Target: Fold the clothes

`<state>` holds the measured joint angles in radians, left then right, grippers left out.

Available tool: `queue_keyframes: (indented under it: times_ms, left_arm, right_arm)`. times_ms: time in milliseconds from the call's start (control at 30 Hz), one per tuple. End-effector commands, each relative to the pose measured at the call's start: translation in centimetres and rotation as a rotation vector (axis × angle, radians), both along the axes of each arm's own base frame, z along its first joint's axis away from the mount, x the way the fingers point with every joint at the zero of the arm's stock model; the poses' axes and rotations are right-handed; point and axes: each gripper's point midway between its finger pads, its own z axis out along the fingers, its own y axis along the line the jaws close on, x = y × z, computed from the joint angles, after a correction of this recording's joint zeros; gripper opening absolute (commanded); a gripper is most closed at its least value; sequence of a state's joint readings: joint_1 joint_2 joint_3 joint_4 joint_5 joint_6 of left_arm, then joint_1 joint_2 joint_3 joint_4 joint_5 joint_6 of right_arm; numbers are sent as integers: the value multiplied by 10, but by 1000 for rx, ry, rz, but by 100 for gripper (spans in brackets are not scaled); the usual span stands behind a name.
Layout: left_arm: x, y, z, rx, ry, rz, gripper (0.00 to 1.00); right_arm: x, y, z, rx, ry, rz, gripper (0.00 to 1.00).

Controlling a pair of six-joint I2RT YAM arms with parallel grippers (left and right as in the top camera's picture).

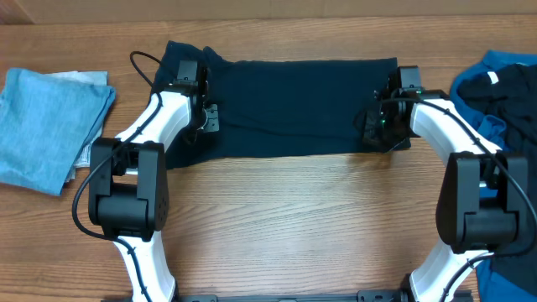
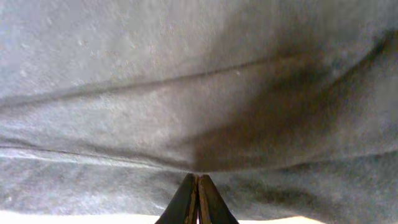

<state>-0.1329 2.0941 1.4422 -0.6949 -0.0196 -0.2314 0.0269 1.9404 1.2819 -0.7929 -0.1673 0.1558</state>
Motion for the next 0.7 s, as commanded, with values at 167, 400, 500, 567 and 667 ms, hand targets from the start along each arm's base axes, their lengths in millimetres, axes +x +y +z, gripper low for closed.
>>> queue_keyframes:
  times_ms: [167, 400, 500, 567, 667]
  left_arm:
    - [-17, 12, -19, 59, 67, 12, 4]
    - [-17, 12, -19, 59, 67, 12, 6]
    - [-19, 12, -19, 60, 74, 12, 6]
    - [-19, 12, -19, 60, 75, 12, 6]
    - [-21, 12, -19, 61, 81, 12, 7]
  right_arm:
    - [-12, -5, -7, -35, 43, 2, 4]
    - [5, -7, -16, -40, -52, -8, 4]
    - [18, -6, -13, -39, -107, -9, 5]
    - [25, -6, -11, -37, -135, -14, 9]
    - [33, -6, -9, -36, -169, -14, 10]
